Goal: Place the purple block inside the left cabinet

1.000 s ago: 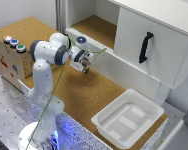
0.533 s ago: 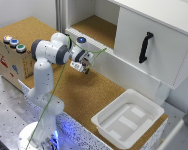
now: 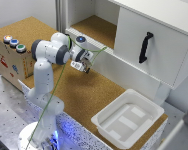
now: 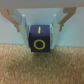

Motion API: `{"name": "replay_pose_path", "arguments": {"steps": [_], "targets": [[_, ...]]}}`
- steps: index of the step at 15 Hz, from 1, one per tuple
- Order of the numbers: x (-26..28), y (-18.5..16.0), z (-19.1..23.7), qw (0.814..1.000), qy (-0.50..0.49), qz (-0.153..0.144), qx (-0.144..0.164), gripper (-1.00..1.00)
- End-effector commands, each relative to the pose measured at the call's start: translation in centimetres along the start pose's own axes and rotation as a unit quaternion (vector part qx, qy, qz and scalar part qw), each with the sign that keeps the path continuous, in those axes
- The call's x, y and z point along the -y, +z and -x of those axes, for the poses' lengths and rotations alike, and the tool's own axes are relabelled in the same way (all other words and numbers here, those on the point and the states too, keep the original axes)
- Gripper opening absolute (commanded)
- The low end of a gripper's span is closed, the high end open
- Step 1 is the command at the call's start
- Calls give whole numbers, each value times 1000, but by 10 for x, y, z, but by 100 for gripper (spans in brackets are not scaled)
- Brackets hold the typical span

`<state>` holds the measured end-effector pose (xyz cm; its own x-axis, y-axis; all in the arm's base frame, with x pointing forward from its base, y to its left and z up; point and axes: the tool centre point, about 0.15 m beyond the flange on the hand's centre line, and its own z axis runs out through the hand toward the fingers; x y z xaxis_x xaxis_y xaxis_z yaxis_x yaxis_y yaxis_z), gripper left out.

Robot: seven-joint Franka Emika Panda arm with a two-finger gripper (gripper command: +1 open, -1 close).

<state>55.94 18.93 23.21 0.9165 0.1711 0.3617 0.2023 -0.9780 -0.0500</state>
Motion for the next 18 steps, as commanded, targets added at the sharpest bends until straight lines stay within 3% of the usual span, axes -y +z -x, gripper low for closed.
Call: {"name": "replay_pose_path", "arguments": {"steps": [1,3,6,10,14,18], "targets": [[14,-104,-2,996,-2,86,-29,-100],[20,-159,-3,994,-12,101,-42,-100],[22,-206,-1,991,1,118,-56,-100],[24,-259,-18,987,17,120,-107,-100],[17,-268,-44,984,18,111,-139,-100],[1,-264,-95,978,11,121,-172,-100]]}}
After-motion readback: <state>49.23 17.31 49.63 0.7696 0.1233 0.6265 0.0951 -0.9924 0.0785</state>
